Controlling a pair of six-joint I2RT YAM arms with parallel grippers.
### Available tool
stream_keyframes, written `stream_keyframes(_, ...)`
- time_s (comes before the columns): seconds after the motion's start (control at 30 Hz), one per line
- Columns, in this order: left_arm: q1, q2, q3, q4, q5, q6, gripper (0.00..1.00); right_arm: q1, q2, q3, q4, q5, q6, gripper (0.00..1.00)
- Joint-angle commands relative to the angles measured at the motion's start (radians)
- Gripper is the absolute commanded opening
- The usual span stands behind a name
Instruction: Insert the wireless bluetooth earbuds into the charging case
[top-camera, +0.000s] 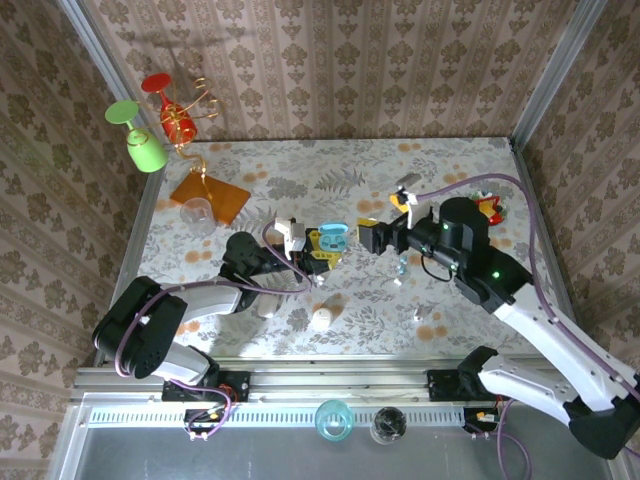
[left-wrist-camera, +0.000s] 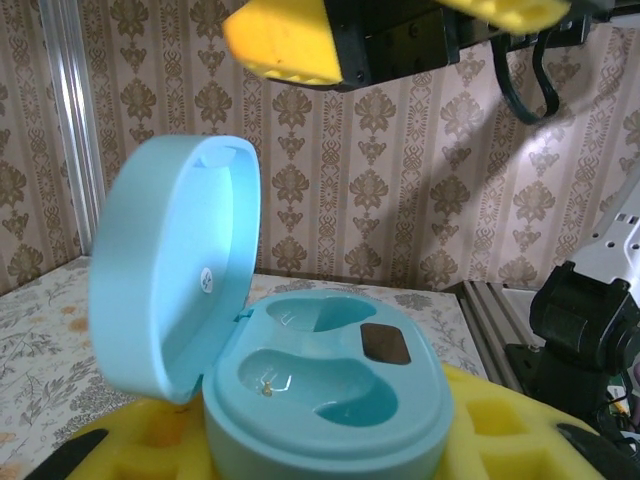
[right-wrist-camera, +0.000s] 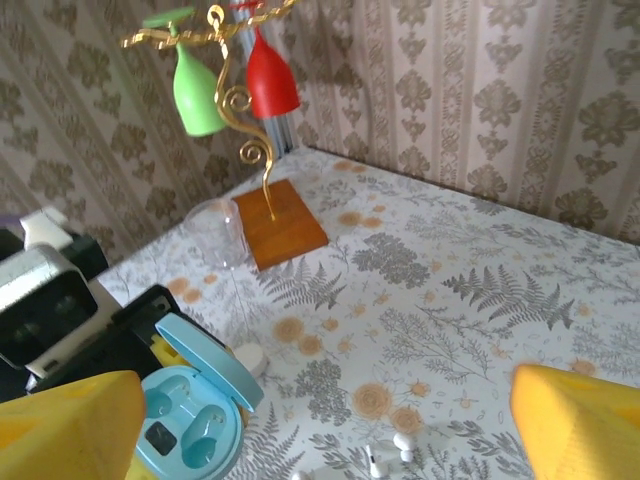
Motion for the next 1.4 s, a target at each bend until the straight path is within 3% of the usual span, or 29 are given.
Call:
stream_keyframes(0.0, -0.004, -0.012, -0.01, 0.028, -0.003, 0.039, 0.3, -0.056, -0.039, -0.037, -0.085, 0.0, 0.109, 0.99)
stream_keyframes(0.2, -0.001, -0.017, -0.014, 0.027, -0.055, 0.067, 0.3, -0.212, -0.055, -0.161, -0.16, -0.066, 0.229, 1.0)
stream_keyframes(0.43, 0.009, -0.031, -0.025, 0.031, -0.071, 0.058, 0.3, -0.311, 0.096, -0.227, -0.255, -0.101, 0.306, 1.0)
stream_keyframes(0.7, 0.021, -0.038, -0.032, 0.03, -0.082, 0.064, 0.3, -0.367, 0.228, -0.301, -0.081, -0.201, 0.385, 1.0)
stream_keyframes(0.83, 0.028, -0.041, -0.031, 0.031, -0.086, 0.07, 0.3, -0.391, 0.272, -0.307, -0.043, -0.168, 0.378, 0.87)
stream_keyframes(0.9, 0.032, -0.048, -0.037, 0.031, -0.087, 0.071, 0.3, -0.395, 0.315, -0.289, -0.056, -0.178, 0.378, 0.74)
stream_keyframes(1.0, 0.04, -0.055, -0.045, 0.029, -0.086, 0.072, 0.3, -0.395, 0.383, -0.272, -0.062, -0.2, 0.384, 0.63)
stream_keyframes(1.37, 0.073, -0.052, -0.035, 0.03, -0.046, 0.053, 0.3, -0.399, 0.59, -0.219, -0.069, -0.207, 0.441, 0.54)
